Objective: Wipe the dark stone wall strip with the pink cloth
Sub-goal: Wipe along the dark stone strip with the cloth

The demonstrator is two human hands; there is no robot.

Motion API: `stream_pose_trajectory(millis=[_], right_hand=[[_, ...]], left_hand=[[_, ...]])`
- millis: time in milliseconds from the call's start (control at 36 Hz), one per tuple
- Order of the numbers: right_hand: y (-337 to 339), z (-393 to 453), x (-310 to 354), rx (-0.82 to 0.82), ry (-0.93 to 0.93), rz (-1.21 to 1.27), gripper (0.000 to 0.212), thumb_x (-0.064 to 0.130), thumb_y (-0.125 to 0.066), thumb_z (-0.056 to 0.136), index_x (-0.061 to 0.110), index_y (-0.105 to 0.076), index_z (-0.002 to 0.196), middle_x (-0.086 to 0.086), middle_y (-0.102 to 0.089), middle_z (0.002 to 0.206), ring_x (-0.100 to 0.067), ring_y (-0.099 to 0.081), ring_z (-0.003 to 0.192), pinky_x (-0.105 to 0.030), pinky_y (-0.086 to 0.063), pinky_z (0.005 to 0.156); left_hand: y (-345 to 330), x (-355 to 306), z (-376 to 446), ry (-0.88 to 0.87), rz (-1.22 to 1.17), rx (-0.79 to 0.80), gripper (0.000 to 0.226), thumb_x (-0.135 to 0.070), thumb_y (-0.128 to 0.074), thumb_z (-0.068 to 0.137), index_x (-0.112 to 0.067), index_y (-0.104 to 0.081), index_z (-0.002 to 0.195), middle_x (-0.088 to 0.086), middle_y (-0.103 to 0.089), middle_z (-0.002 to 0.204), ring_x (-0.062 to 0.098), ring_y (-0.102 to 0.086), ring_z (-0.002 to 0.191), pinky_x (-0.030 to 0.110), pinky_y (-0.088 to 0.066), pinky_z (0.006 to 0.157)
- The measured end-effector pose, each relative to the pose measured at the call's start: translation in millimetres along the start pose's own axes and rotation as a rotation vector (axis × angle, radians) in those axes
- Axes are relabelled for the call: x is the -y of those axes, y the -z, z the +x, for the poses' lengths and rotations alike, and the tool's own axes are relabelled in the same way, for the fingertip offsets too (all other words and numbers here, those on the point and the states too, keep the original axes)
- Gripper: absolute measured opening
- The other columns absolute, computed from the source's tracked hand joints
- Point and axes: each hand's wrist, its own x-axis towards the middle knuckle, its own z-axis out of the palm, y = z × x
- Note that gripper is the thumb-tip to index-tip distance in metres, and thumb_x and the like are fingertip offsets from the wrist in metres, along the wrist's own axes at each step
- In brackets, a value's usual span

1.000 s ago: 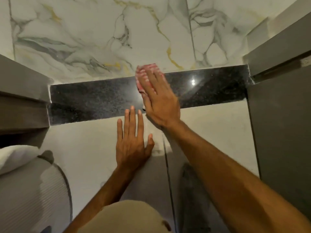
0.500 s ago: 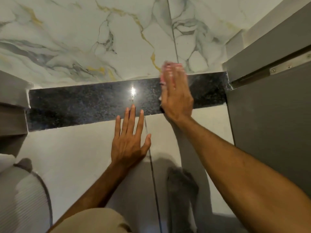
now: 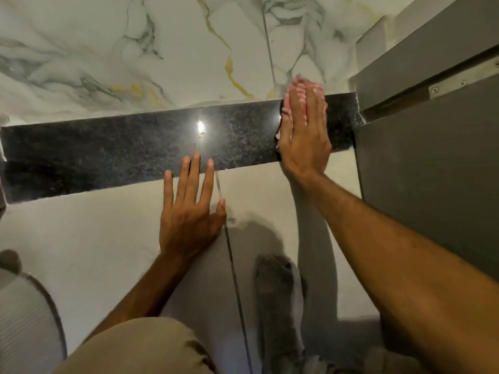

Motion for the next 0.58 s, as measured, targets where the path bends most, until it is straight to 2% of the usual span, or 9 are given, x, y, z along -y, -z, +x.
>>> stream_pose_trajectory(millis=[83,167,250,361,417,472,528,583], right_hand=[[4.0,-53.2,-12.4,0.021,0.059,0.032,0.065,0.044,-0.041,0.115,0.03,-0.023,0.175,0.003,-0.019,0.185,-0.025,-0.021,0.172,-0.035,-0.038,0.128],[15.8,-88.2,-29.9,-0.014,-0.074,0.051,0.065,0.045,-0.039,0.115,0.026,-0.023,0.176,0.002,-0.018,0.185,-0.02,-0.02,0.172,-0.038,-0.037,0.135],[20.4,-76.0,-34.3,-0.006,-0.126,-0.008,0.064,0.044,-0.032,0.116,0.021,-0.024,0.176,-0.005,-0.017,0.185,-0.024,-0.018,0.173,-0.044,-0.034,0.137],[13.8,-14.3,-20.5,-0.063,-0.201,-0.03,0.063,0.039,-0.032,0.118,0.019,-0.02,0.177,-0.013,-0.012,0.185,-0.031,-0.012,0.174,-0.045,-0.029,0.139],[8.2,18.1,-11.5,-0.044,-0.159,-0.015,0.062,0.041,-0.032,0.117,0.025,-0.023,0.176,-0.014,-0.013,0.185,-0.033,-0.012,0.173,-0.05,-0.032,0.137],[3.1,27.4,-3.9,0.017,-0.037,-0.005,0.06,0.045,-0.035,0.116,0.033,-0.025,0.174,-0.008,-0.015,0.185,-0.031,-0.016,0.172,-0.053,-0.043,0.129],[2.1,6.4,-1.3,0.052,0.111,0.013,0.061,0.046,-0.037,0.116,0.035,-0.023,0.175,-0.001,-0.015,0.186,-0.027,-0.019,0.172,-0.047,-0.046,0.125],[6.3,-34.0,-7.5,0.072,0.129,0.034,0.065,0.046,-0.04,0.115,0.033,-0.019,0.176,0.004,-0.014,0.186,-0.025,-0.021,0.172,-0.042,-0.046,0.124]], left_hand=[[1.5,0.3,0.4,-0.001,-0.005,0.009,0.075,-0.053,-0.029,0.113,-0.008,-0.023,0.172,0.025,-0.018,0.179,0.039,-0.012,0.169,0.057,0.003,0.138],[7.3,0.3,0.9,-0.009,-0.033,0.031,0.075,-0.053,-0.03,0.113,-0.007,-0.024,0.172,0.025,-0.018,0.179,0.041,-0.014,0.168,0.058,-0.001,0.137],[9.8,0.8,1.4,-0.026,-0.049,0.043,0.075,-0.051,-0.033,0.111,-0.006,-0.027,0.17,0.026,-0.022,0.178,0.042,-0.018,0.167,0.064,-0.011,0.135],[5.8,0.8,0.8,-0.025,-0.047,-0.002,0.073,-0.048,-0.036,0.111,-0.007,-0.027,0.171,0.026,-0.022,0.178,0.041,-0.017,0.168,0.061,-0.007,0.137],[1.1,0.6,0.6,-0.026,-0.028,-0.033,0.073,-0.048,-0.036,0.111,-0.008,-0.025,0.171,0.025,-0.021,0.179,0.039,-0.015,0.168,0.059,-0.004,0.138],[-3.2,0.5,0.3,-0.027,-0.016,-0.05,0.074,-0.05,-0.036,0.111,-0.009,-0.023,0.172,0.024,-0.019,0.179,0.037,-0.01,0.169,0.057,-0.002,0.138],[-4.3,0.6,0.8,-0.02,-0.006,-0.051,0.075,-0.052,-0.034,0.111,-0.01,-0.022,0.173,0.023,-0.017,0.18,0.036,-0.008,0.17,0.056,0.0,0.138],[-1.5,0.8,0.7,-0.018,-0.004,-0.04,0.075,-0.052,-0.032,0.111,-0.011,-0.022,0.173,0.023,-0.017,0.18,0.037,-0.011,0.169,0.056,0.0,0.138]])
